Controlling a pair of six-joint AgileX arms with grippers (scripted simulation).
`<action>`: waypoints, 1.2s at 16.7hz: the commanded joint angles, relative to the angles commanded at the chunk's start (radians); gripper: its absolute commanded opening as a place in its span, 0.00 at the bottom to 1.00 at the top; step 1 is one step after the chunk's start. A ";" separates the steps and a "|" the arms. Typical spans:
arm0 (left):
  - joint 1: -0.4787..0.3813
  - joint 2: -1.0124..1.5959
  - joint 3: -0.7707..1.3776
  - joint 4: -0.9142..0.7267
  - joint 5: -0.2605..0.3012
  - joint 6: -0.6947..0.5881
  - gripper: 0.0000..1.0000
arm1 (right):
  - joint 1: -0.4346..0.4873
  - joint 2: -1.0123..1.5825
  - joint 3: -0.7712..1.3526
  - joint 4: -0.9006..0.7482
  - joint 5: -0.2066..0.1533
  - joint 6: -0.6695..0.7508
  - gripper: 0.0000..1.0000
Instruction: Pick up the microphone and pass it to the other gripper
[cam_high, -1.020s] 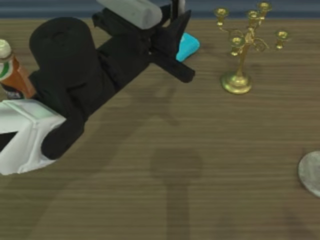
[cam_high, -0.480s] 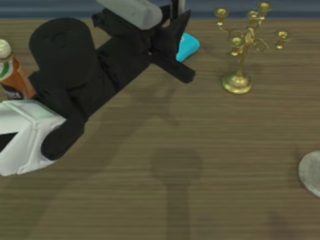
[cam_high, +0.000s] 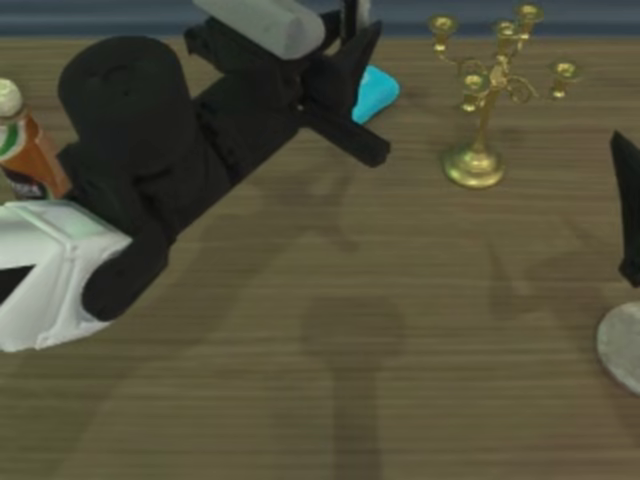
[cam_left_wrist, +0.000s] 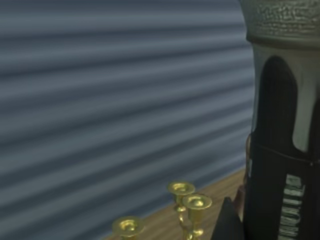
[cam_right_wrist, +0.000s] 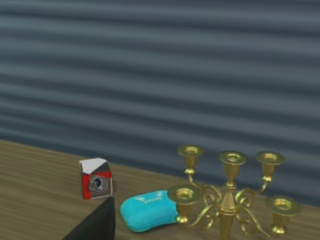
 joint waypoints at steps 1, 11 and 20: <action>0.000 0.000 0.000 0.000 0.000 0.000 0.00 | 0.047 0.082 0.051 0.028 0.005 -0.001 1.00; 0.000 0.000 0.000 0.000 0.000 0.000 0.00 | 0.330 0.543 0.343 0.183 0.037 -0.018 1.00; 0.000 0.000 0.000 0.000 0.000 0.000 0.00 | 0.324 0.659 0.437 0.209 0.032 -0.017 1.00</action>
